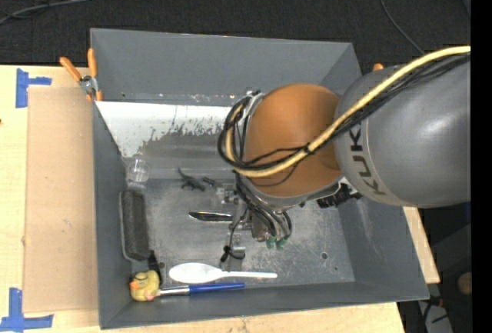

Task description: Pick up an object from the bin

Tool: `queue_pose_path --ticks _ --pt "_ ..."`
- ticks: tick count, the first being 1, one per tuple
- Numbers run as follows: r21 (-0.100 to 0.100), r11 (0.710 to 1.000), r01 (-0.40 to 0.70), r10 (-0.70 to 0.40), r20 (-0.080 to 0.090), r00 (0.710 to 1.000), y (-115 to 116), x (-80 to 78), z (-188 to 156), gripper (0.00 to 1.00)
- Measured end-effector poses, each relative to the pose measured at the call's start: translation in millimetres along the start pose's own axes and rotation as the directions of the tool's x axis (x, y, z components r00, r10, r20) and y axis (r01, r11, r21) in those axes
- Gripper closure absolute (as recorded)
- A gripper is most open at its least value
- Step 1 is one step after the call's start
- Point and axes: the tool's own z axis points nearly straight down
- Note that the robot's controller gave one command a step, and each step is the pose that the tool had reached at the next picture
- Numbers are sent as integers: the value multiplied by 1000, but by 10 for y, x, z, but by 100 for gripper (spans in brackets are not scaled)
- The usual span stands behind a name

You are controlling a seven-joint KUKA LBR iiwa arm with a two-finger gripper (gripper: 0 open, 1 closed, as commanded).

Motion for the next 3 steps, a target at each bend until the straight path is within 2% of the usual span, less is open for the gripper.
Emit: queue_pose_path --ticks 1,2,3 --pt "-1 1000 -4 4 5 1000 -9 -15 -20 0" --pt "-2 1000 -1 1 6 1000 158 97 891 0" --pt "-4 998 56 -56 25 998 277 106 1336 0"
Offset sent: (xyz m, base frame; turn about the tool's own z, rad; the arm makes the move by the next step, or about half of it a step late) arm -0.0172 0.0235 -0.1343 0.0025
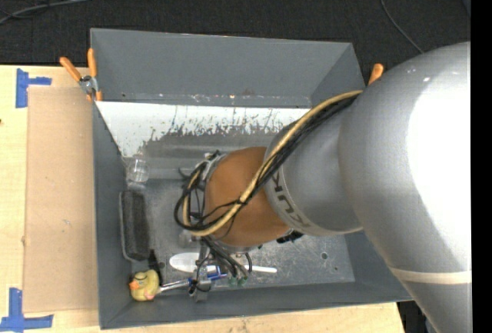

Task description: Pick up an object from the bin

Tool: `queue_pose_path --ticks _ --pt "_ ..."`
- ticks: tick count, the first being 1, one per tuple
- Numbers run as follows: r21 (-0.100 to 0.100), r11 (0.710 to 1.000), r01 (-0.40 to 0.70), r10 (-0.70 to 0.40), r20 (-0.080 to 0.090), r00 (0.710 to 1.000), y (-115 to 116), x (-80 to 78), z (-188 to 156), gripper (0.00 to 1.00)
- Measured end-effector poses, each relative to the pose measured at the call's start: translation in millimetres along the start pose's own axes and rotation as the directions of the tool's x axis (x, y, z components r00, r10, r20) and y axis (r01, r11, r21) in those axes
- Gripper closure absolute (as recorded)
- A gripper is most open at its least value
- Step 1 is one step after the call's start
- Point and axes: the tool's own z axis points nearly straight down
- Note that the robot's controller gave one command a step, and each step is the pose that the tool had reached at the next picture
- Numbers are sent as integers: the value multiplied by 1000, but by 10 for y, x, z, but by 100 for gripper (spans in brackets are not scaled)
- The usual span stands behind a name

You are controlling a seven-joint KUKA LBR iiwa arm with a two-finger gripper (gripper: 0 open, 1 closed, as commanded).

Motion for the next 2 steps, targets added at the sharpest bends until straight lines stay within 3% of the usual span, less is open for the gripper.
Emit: queue_pose_path --ticks 2 --pt "-1 1000 -8 8 3 1000 -12 -10 -2 0"
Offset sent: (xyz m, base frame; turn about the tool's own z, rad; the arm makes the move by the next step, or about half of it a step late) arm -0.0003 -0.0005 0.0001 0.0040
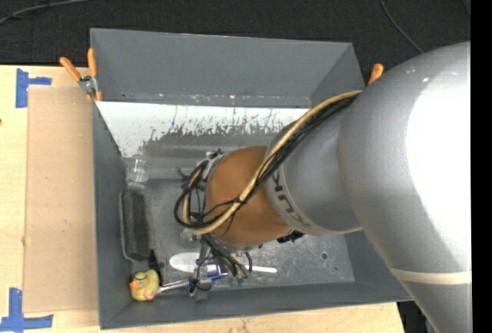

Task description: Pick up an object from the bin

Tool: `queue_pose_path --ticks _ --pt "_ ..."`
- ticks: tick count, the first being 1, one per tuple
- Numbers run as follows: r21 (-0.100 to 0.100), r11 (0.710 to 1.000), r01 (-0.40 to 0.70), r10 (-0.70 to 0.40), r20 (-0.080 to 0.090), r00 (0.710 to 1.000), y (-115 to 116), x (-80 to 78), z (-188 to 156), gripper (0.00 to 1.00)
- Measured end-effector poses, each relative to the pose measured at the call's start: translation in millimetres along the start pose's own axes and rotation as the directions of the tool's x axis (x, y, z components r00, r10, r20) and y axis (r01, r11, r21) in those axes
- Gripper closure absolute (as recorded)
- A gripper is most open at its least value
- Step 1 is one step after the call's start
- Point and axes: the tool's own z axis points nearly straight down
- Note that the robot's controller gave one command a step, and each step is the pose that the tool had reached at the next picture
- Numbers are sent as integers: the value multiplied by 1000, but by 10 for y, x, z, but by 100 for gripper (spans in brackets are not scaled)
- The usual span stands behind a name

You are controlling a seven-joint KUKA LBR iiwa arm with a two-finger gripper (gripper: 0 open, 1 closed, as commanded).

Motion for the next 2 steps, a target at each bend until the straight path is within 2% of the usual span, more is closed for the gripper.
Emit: queue_pose_path --ticks 1,2 --pt "1 1000 -26 26 -6 1000 -27 24 3 100" --pt "1 1000 -28 28 -6 1000 -27 24 3 100"
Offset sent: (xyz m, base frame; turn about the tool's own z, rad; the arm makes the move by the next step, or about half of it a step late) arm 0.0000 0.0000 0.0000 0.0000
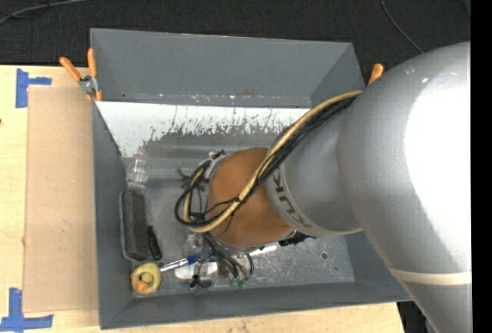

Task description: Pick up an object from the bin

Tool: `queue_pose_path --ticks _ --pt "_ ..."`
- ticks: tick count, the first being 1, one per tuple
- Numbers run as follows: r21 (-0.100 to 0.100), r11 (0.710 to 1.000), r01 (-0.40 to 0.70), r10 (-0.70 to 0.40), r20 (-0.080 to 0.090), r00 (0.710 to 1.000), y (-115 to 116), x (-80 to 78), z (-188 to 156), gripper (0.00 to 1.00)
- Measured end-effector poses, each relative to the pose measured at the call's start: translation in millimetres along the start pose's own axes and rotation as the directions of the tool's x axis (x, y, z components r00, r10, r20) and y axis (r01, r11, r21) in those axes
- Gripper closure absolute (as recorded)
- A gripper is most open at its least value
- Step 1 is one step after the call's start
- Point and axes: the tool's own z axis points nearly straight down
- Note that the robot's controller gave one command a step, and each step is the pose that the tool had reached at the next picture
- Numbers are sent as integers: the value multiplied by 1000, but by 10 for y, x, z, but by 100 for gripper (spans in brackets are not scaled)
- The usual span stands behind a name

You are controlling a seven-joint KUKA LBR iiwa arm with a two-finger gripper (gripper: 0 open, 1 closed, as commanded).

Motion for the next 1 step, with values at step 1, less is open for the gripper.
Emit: queue_pose_path --ticks 1 --pt "2 1000 -2 2 -7 1000 -9 15 -290 100"
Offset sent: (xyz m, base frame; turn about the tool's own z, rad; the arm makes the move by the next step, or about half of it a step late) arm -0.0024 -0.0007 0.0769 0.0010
